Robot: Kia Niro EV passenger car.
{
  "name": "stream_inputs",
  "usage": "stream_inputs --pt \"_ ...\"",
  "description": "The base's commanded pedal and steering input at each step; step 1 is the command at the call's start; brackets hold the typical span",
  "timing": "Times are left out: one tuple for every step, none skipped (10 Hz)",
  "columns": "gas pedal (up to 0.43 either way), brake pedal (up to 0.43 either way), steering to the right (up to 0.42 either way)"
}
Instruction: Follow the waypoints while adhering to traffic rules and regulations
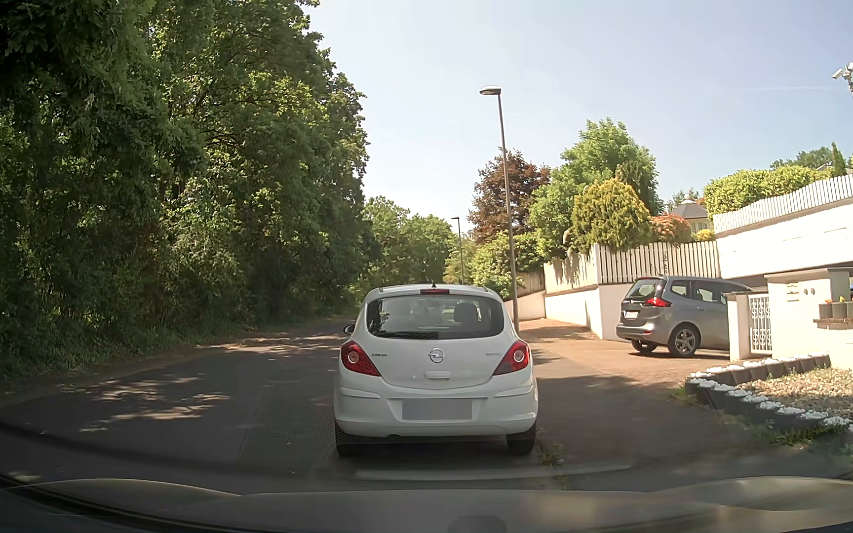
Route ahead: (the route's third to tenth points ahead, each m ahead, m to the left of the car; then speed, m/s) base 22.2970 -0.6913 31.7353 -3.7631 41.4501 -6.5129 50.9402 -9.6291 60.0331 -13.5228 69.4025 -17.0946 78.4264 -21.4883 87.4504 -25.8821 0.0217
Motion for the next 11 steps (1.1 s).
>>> stream_inputs --pt "0.0 0.299 -0.072" --pt "0.0 0.299 -0.072" --pt "0.0 0.305 -0.072" --pt "0.0 0.305 -0.079" --pt "0.0 0.299 -0.105" --pt "0.0 0.299 -0.152" --pt "0.0 0.293 -0.225" --pt "0.0 0.293 -0.294" --pt "0.0 0.293 -0.388" --pt "0.0 0.287 -0.476" --pt "0.0 0.287 -0.521"
